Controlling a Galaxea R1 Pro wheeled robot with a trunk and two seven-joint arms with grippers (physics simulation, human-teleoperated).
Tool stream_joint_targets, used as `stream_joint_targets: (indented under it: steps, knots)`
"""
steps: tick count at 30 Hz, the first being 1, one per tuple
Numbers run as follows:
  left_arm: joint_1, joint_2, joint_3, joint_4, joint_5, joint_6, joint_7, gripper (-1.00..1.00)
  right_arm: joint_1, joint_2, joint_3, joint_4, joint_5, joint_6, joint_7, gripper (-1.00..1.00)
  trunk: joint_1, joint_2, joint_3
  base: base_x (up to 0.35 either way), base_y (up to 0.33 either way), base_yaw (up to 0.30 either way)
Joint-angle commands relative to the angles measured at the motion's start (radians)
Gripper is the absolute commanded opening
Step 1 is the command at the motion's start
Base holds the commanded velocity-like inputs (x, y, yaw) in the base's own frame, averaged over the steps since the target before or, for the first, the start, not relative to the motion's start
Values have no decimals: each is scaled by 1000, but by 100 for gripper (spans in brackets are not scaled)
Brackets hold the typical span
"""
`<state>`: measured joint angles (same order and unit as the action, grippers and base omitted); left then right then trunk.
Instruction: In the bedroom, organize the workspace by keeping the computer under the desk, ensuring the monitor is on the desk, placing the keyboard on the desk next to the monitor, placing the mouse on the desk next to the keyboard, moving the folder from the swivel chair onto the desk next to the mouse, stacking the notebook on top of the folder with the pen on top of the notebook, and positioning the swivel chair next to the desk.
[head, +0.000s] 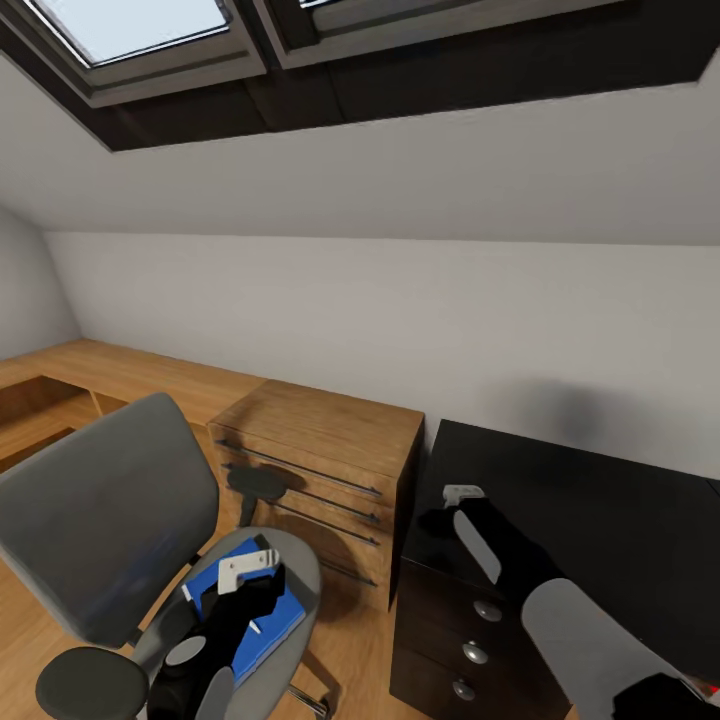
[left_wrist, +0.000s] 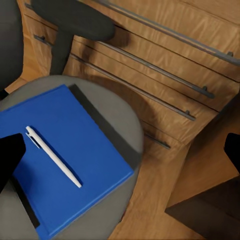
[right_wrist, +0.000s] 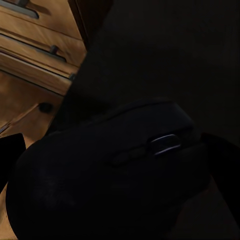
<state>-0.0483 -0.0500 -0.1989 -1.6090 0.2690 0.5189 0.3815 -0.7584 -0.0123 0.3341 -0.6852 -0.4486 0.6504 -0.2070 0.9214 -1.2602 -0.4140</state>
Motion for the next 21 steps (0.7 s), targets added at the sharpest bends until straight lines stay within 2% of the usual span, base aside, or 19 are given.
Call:
stream_joint_targets:
  steps: [1,7,11,21]
  knots:
    - [-1,0,1,-2,11,3,10,100,-1,3,6,-1,-9,3,-20,-100,0,-1,-1,0,0,0]
    - [-1,-1,8,-4,12,3,10,100,-1,30,8,1,-11,3,-106,-100,0,-1,-1,0,0,0]
    - [-1,-1,9,-4,12,3,10,100,-1,32,9,2,-12,3,-113,-100,0,-1,-1,0,0,0]
    - [0,-2,8,-3,12,3,24,100,-1,32,13,1,-12,4,-114,-100,38,-71,-33,0,0,0]
